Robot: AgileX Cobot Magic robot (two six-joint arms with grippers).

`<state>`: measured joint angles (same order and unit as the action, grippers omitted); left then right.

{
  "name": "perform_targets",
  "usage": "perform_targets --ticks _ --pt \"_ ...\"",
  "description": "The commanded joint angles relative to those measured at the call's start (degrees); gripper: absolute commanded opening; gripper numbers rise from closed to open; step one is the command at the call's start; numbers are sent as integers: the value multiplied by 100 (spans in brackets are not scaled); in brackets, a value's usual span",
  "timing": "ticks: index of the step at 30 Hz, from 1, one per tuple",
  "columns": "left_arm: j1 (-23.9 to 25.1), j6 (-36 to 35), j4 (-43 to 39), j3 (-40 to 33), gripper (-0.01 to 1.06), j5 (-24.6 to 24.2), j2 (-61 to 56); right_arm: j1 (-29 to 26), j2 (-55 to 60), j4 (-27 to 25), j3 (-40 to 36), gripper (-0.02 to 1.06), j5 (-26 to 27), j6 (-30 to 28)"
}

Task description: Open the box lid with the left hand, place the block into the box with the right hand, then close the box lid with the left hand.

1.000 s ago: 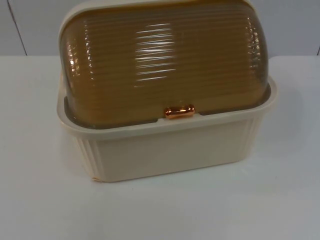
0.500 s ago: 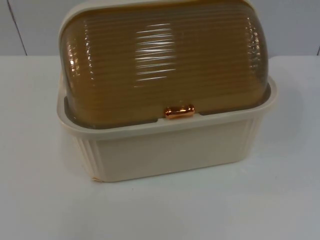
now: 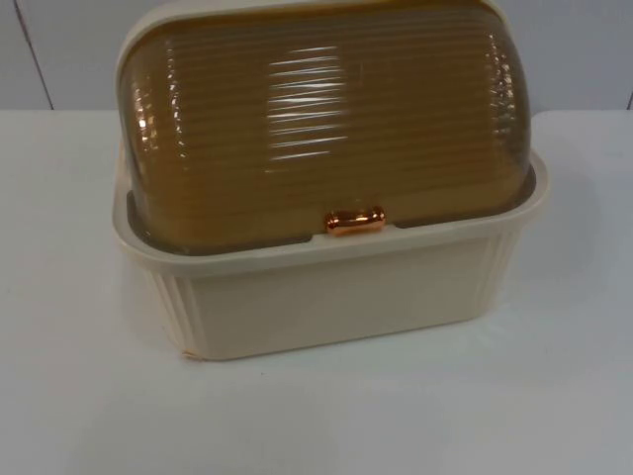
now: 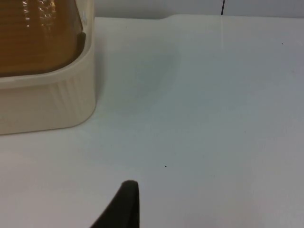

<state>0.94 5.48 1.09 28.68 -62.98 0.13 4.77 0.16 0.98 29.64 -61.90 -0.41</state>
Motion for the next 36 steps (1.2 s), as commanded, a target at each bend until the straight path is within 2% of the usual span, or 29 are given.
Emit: perform_targets --ticks 1,36 --pt "-32 -171 -64 -36 104 144 -13 -2 -16 29 -13 105 15 -2" --pt "-32 -264 -109 -36 104 144 -13 -2 -16 21 -13 105 15 -4"
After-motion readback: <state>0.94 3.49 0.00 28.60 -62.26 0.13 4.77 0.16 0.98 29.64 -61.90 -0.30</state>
